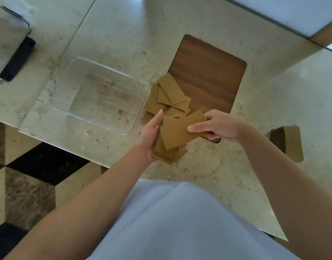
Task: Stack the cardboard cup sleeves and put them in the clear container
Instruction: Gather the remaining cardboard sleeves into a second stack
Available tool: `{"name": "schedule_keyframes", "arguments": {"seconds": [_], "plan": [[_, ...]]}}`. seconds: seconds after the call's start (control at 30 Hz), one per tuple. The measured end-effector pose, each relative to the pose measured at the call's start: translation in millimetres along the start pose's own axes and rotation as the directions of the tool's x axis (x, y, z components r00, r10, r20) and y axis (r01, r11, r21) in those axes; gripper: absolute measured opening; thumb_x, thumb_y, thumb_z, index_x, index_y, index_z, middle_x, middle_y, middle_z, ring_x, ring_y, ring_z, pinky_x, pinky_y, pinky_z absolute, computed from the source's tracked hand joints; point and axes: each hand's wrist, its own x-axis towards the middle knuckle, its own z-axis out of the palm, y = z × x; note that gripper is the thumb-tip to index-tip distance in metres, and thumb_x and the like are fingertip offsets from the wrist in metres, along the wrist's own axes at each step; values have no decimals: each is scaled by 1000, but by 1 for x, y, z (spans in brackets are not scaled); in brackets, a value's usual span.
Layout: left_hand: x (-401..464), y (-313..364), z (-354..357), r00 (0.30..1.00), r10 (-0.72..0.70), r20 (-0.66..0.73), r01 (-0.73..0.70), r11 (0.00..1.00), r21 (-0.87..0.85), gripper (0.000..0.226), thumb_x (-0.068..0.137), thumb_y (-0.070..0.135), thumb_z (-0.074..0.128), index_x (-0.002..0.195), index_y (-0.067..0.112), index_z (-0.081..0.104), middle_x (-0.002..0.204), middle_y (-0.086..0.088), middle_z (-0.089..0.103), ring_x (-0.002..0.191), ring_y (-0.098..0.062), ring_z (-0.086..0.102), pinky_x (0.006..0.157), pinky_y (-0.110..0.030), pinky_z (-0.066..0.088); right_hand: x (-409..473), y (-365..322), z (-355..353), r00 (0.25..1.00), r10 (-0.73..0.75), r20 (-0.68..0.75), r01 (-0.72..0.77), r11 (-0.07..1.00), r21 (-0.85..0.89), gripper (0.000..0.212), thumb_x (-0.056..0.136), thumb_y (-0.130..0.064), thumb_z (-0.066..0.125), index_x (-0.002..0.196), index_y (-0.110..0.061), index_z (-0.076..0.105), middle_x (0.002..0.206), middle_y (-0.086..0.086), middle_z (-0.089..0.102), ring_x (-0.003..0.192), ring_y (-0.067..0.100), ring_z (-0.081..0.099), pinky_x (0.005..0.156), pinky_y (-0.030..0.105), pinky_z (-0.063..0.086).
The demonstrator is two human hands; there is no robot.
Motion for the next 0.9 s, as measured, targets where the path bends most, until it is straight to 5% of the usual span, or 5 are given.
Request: {"name": "schedule_keyframes", "arguments": {"seconds": [0.13, 0.3, 0.53, 0.67, 0.9], "plan": [[0, -10, 3, 996, -80, 38, 74, 987, 144, 70, 91, 63, 66, 139, 13, 63, 122, -21, 69, 101, -36, 71, 82, -51, 60, 10, -11, 9, 998, 40, -58, -53, 965, -258, 38, 73, -56, 87, 76, -19, 79, 57, -12, 62, 46, 7, 53, 51, 16, 36], [6, -18, 5, 986, -150, 79, 147, 988, 48, 82, 83, 77, 63, 132, 12, 68, 105, -14, 71, 91, -31, 71, 73, -43, 60, 33, -14, 29, 968, -17, -249, -142, 785, -603, 53, 66, -74, 78, 94, -30, 67, 79, -14, 73, 72, 0, 66, 60, 23, 46], [18, -3, -1, 999, -48, 3, 48, 992, -115, 65, 91, 74, 53, 119, 20, 75, 104, -12, 67, 86, -21, 67, 66, -33, 59, 59, -16, 22, 904, -43, -426, -113, 936, -335, 61, 81, -77, 62, 118, -28, 64, 110, -8, 70, 95, 8, 69, 77, 30, 53], [23, 6, -6, 998, -18, -63, 6, 983, -184, 52, 94, 70, 55, 122, 28, 64, 102, -16, 64, 84, -28, 66, 66, -40, 61, 89, -23, 4, 761, -100, -641, -150, 934, -324, 50, 93, -55, 66, 123, -16, 61, 116, 0, 63, 107, 19, 61, 84, 32, 46], [27, 14, -15, 987, -20, -161, -9, 984, -178, 55, 95, 69, 53, 129, 29, 66, 104, -18, 68, 85, -31, 70, 69, -42, 61, 147, -46, 1, 669, -48, -742, -309, 890, -336, 74, 80, -60, 77, 135, -17, 54, 139, 8, 51, 130, 31, 49, 107, 49, 42]]}}
